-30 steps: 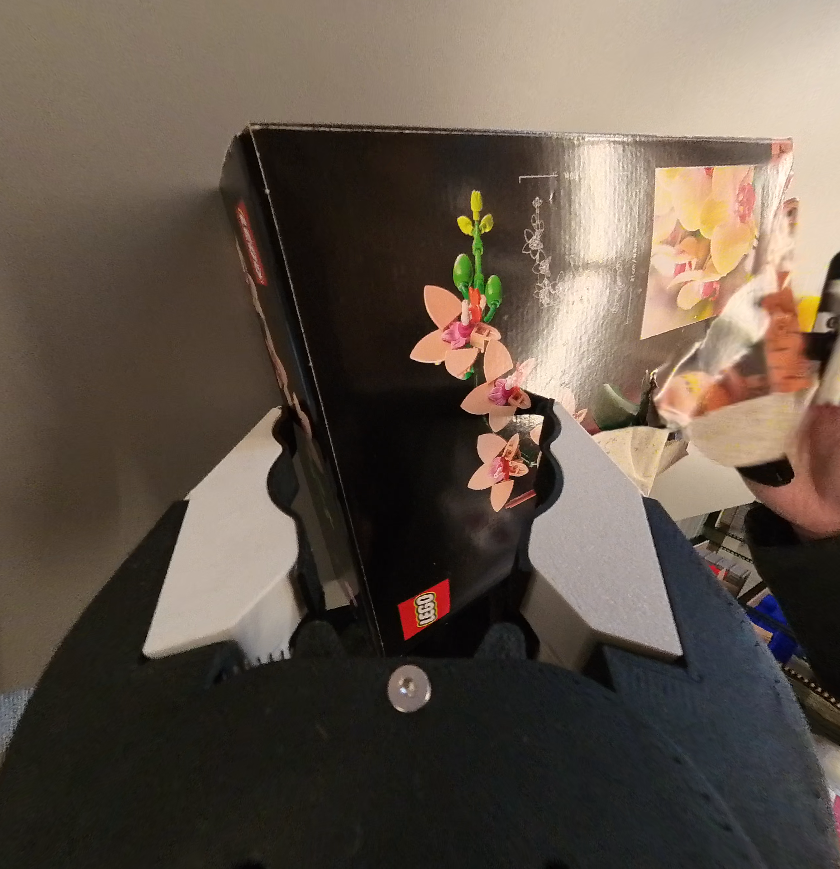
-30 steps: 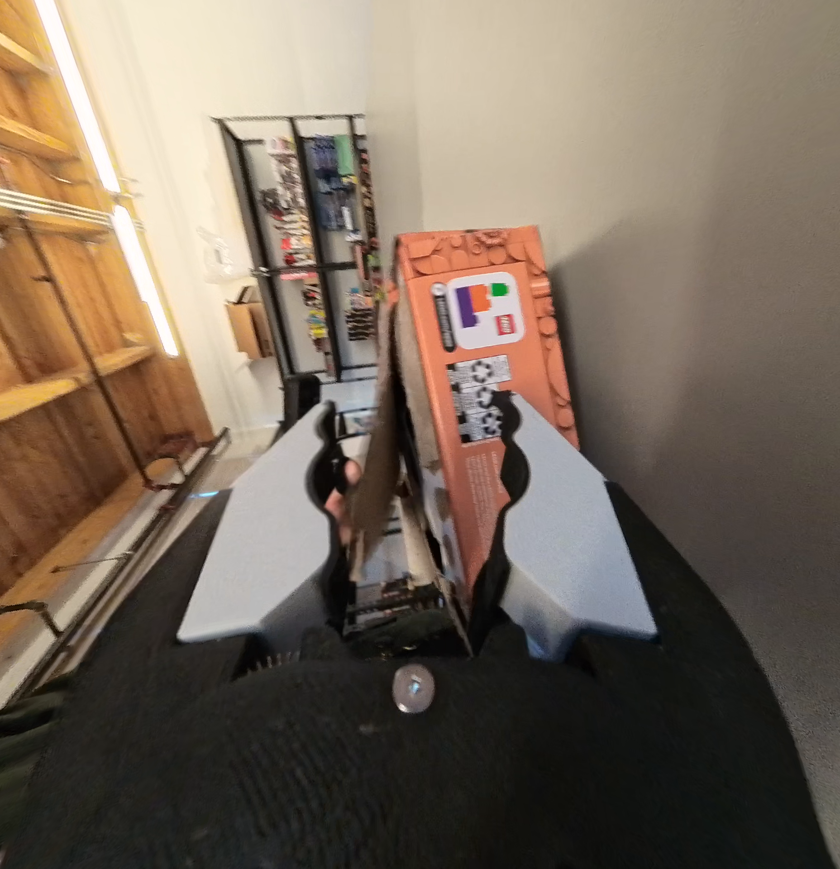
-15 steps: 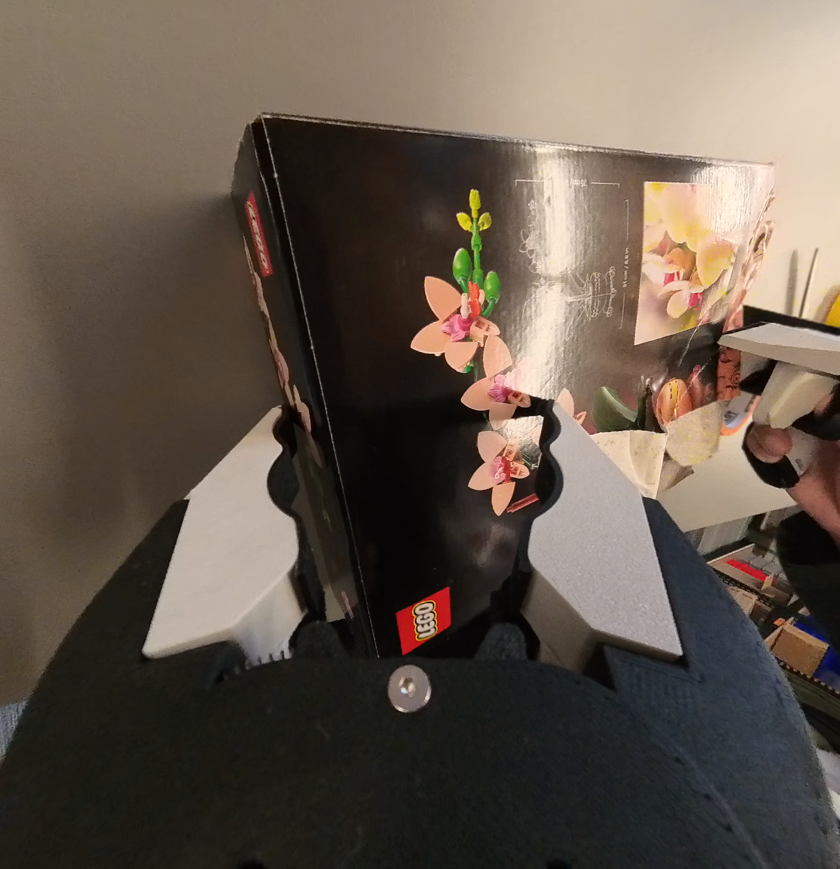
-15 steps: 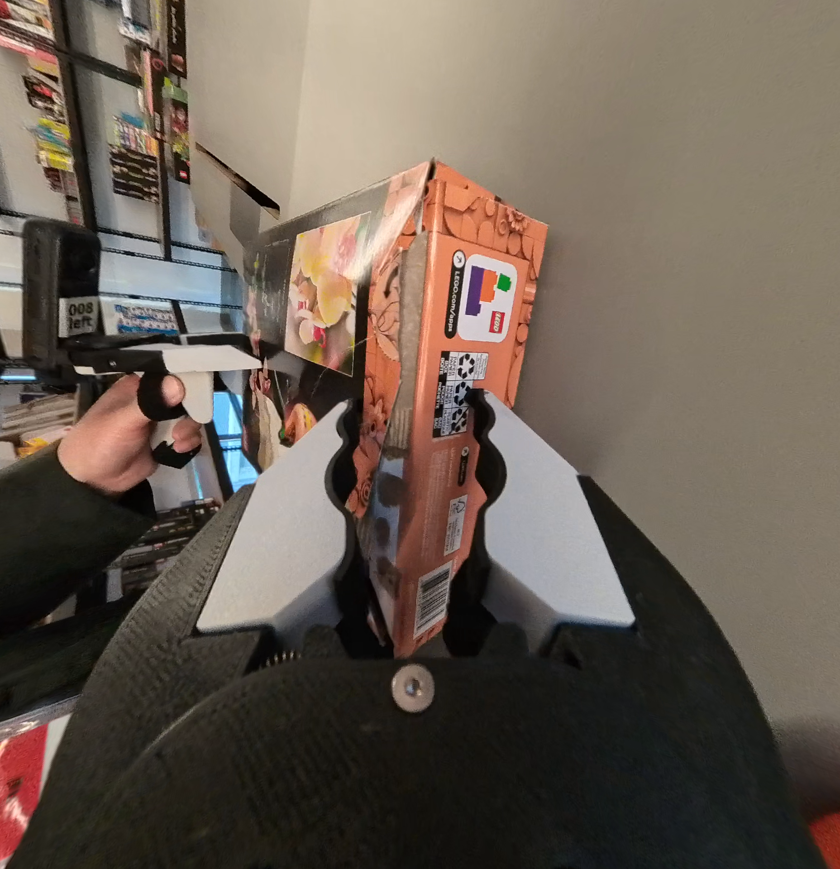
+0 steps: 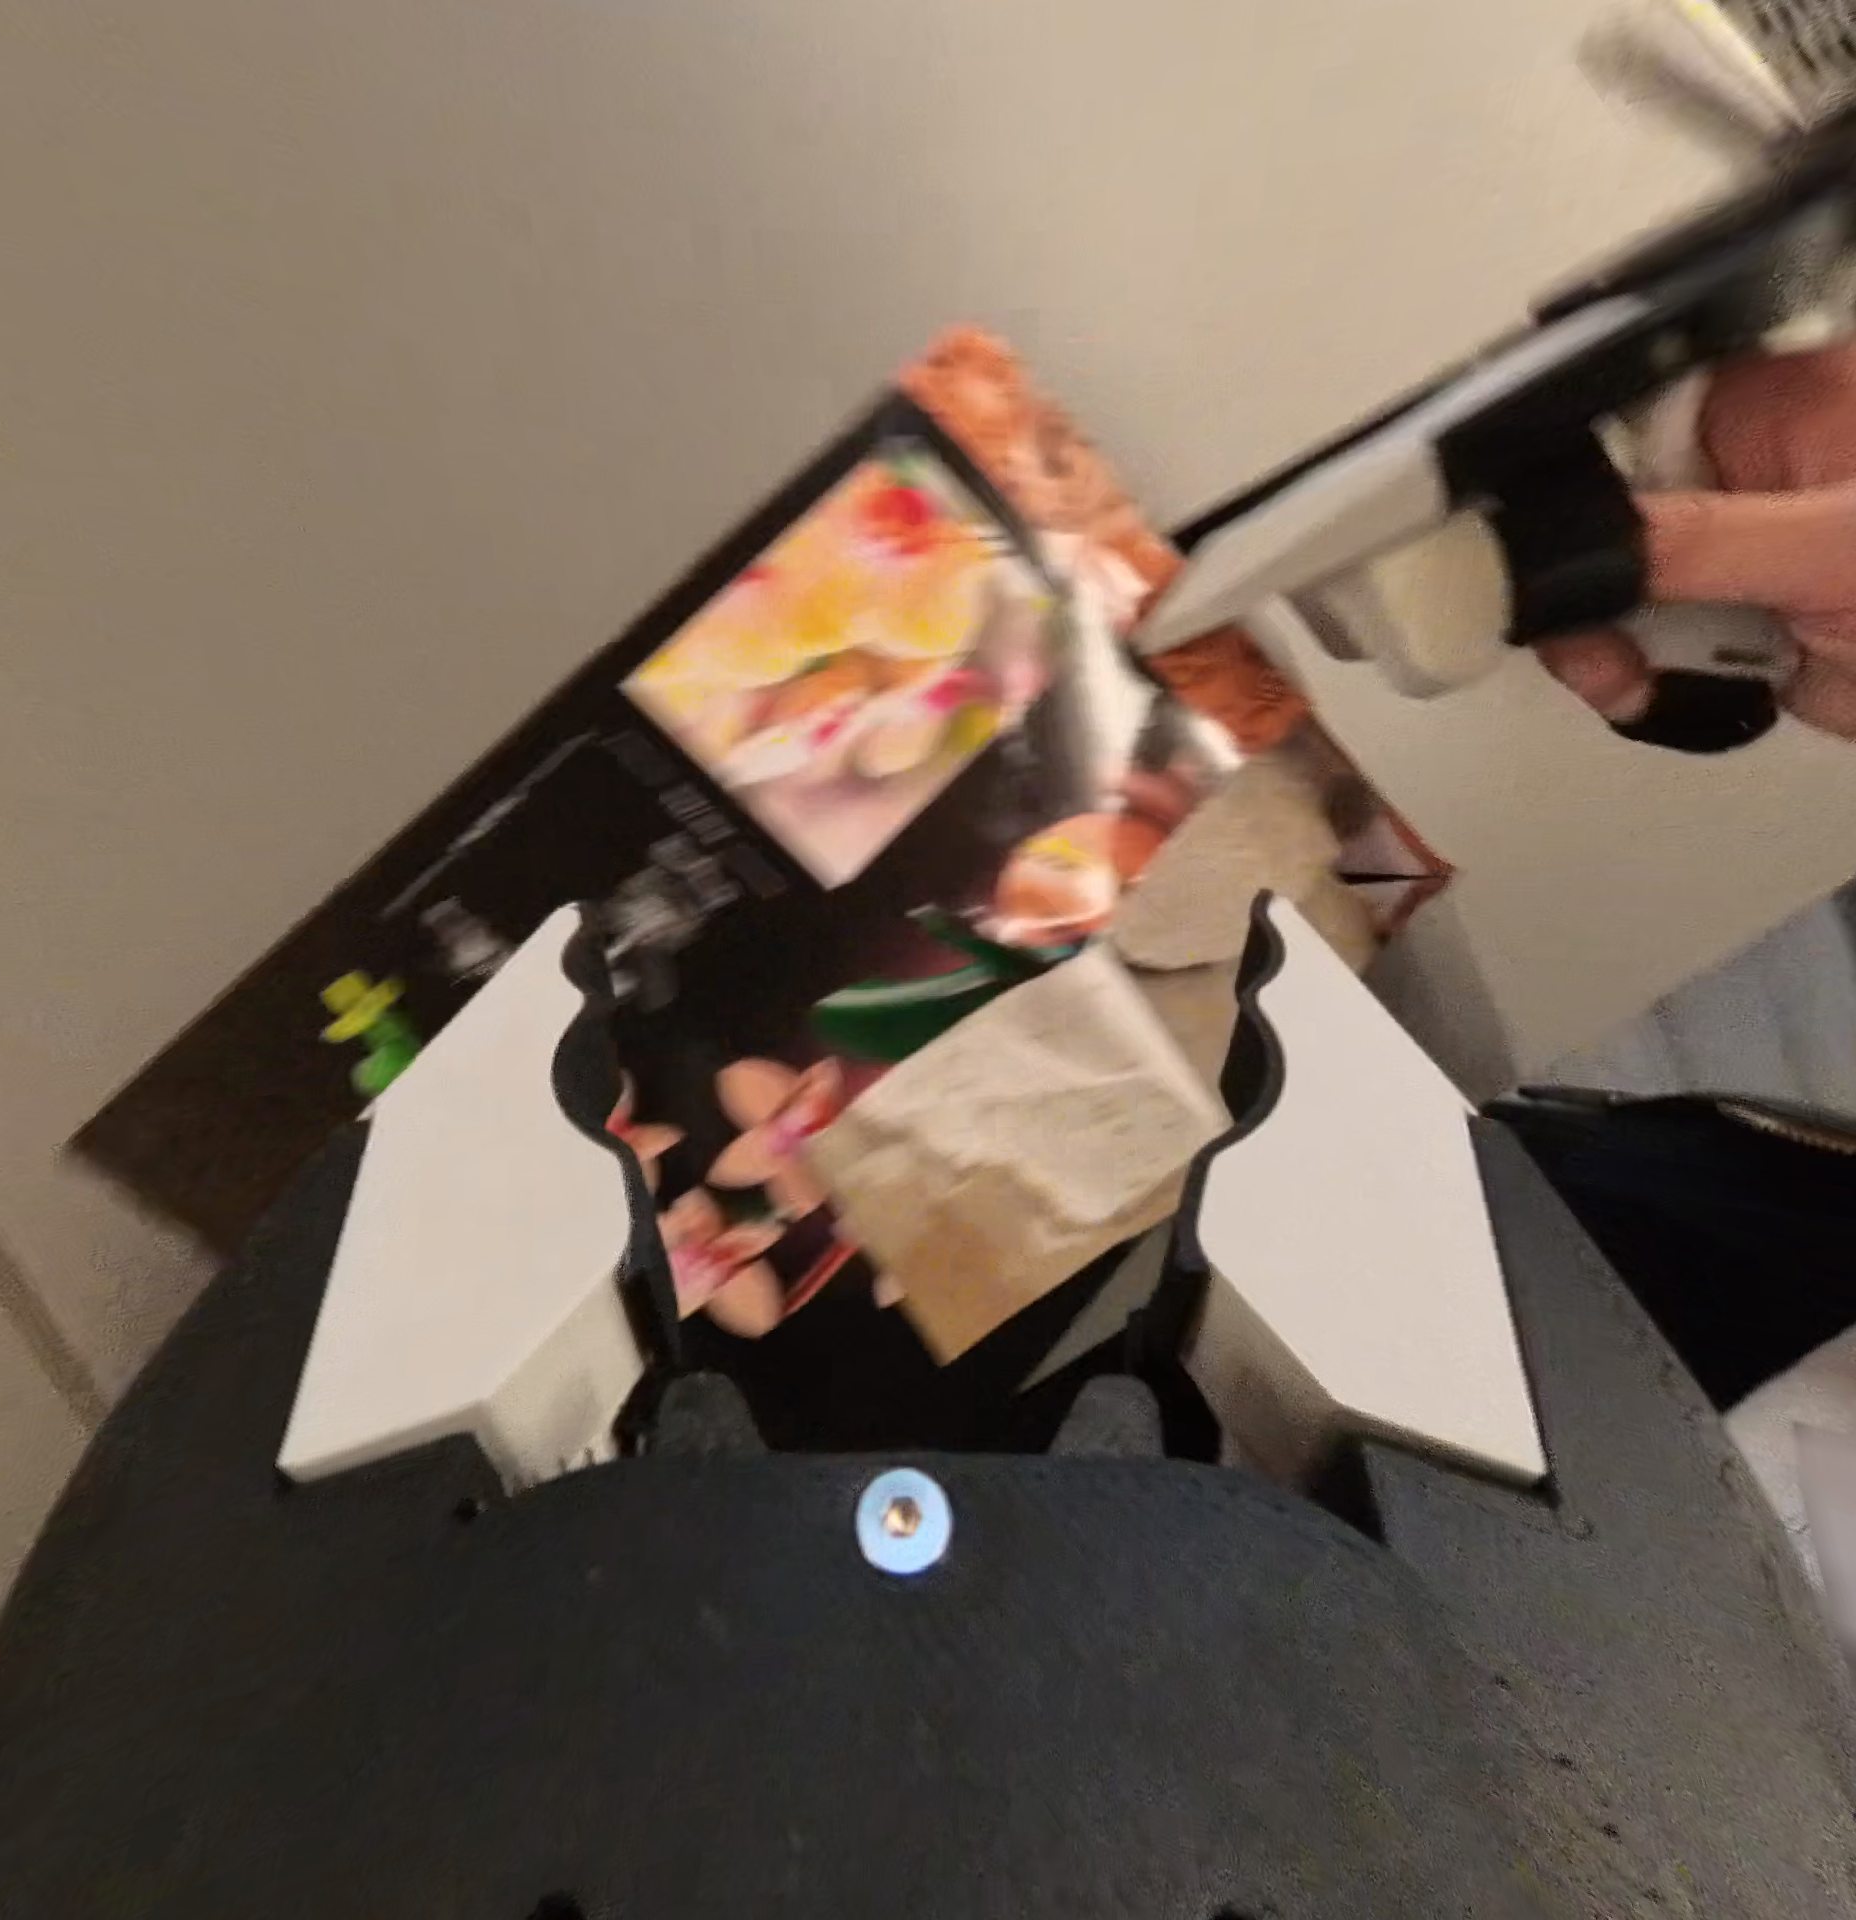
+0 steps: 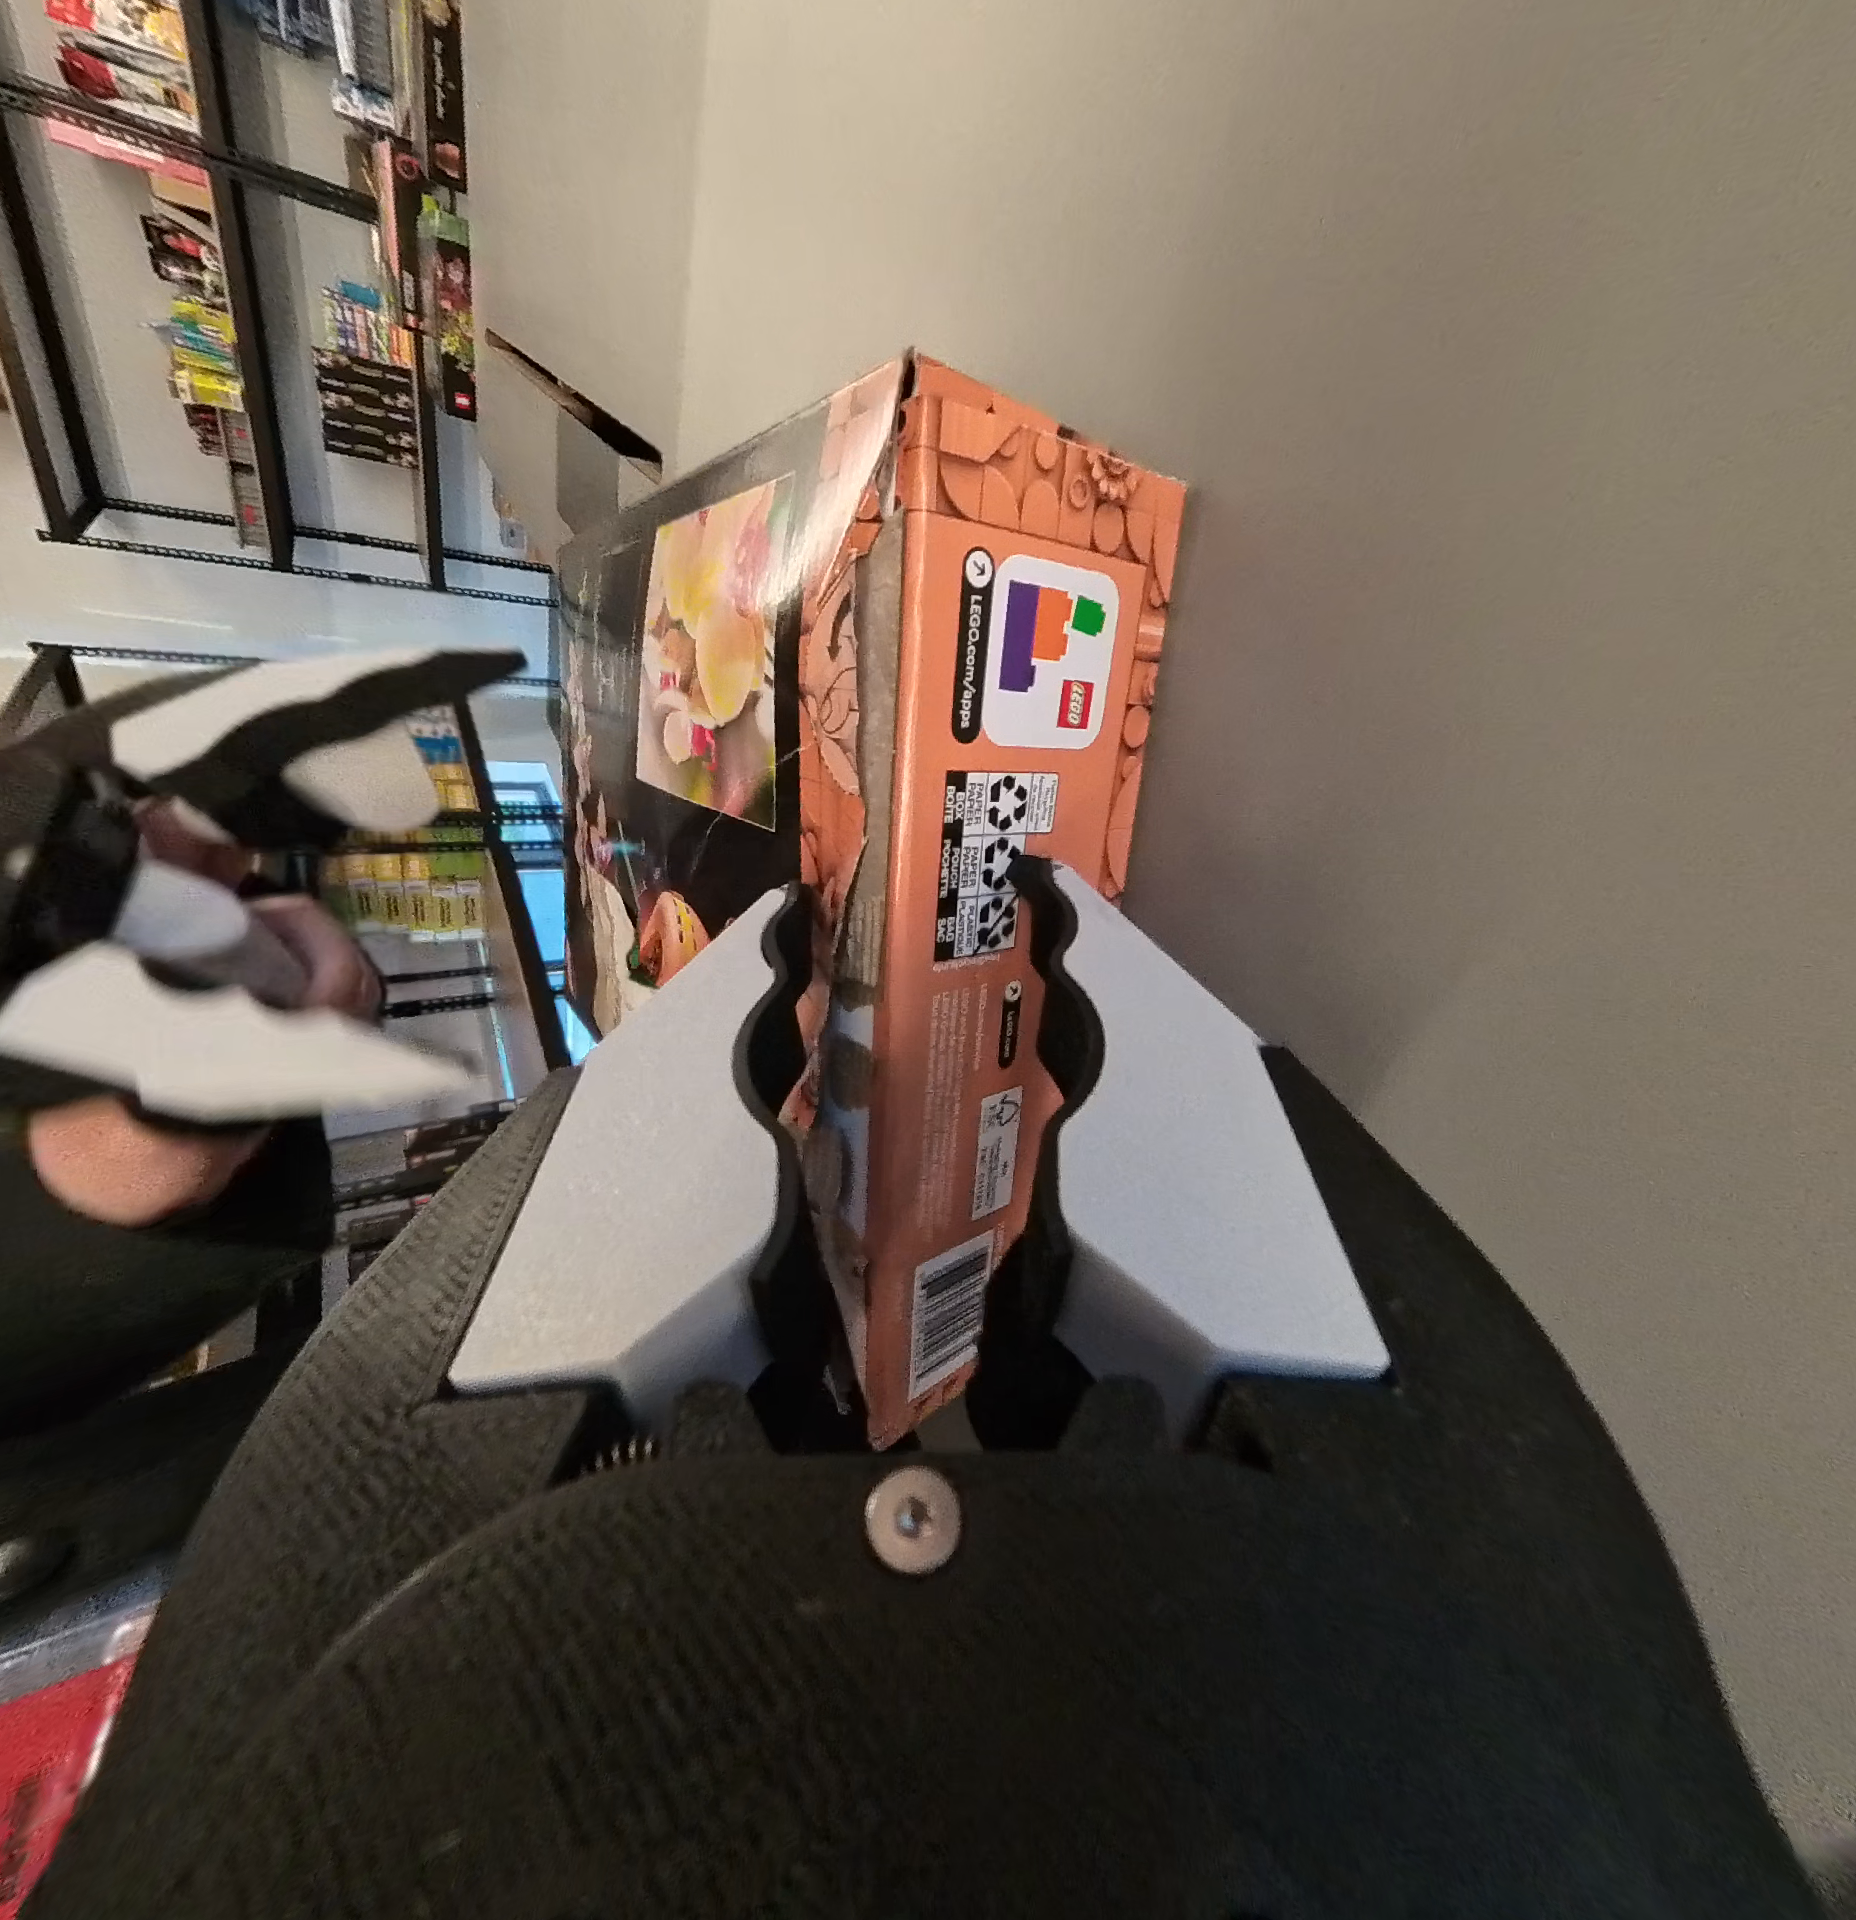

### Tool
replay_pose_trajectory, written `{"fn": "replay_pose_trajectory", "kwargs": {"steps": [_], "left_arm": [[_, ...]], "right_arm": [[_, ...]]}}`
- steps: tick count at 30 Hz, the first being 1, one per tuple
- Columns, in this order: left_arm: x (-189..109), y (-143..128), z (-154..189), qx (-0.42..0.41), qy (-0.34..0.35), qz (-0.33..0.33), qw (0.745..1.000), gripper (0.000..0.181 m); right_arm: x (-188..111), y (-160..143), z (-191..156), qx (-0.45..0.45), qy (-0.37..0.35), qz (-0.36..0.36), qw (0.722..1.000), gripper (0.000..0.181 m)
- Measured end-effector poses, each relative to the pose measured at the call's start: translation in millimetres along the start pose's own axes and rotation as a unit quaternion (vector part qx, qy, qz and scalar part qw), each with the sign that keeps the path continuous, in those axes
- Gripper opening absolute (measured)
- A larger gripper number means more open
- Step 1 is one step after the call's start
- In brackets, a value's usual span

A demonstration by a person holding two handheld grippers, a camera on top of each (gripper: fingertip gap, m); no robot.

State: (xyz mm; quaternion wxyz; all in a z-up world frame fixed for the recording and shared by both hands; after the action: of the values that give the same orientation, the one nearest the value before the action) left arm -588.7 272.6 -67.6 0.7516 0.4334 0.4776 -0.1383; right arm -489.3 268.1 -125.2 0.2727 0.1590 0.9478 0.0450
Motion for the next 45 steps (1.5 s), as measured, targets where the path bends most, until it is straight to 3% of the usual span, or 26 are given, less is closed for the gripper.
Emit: {"fn": "replay_pose_trajectory", "kwargs": {"steps": [3,6,14,21,28,33,36,38,45], "left_arm": [[27,0,40,0.044,0.030,-0.024,0.998,0.124],[44,-11,54,0.034,0.054,-0.031,0.997,0.140],[69,-22,52,0.087,0.178,-0.024,0.980,0.158],[66,-31,47,0.128,0.179,-0.051,0.974,0.157],[51,-50,42,0.238,0.131,-0.051,0.961,0.144],[33,-65,44,0.377,0.115,-0.026,0.919,0.092],[25,-69,34,0.360,0.104,0.009,0.927,0.096],[22,-71,20,0.319,0.098,0.006,0.943,0.114],[14,-69,-3,0.288,0.060,0.032,0.955,0.100]], "right_arm": [[6,-5,-5,0.009,-0.008,-0.009,1.000,0.042],[8,-9,-7,0.026,-0.013,-0.004,1.000,0.042],[9,-17,-10,0.050,-0.030,0.023,0.998,0.041],[13,-25,-14,0.059,-0.046,0.065,0.995,0.041],[21,-45,-22,0.100,-0.050,0.096,0.989,0.040],[31,-56,-30,0.147,-0.048,0.139,0.978,0.039],[40,-57,-37,0.160,-0.046,0.161,0.973,0.040],[47,-58,-42,0.172,-0.049,0.172,0.969,0.041],[66,-56,-52,0.187,-0.058,0.166,0.966,0.040]]}}
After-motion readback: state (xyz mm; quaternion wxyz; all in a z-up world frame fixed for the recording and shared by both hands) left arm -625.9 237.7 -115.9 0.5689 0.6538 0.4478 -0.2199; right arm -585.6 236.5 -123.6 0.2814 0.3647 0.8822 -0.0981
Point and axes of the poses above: each gripper's, where its closed fingertips meet, x out along the fingers, y out of its top, z = x × y across the jaws, the point moved 1 cm from there along -x, back along the fingers, and after that the axes turned 3 degrees about x, right-handed, at the moved point
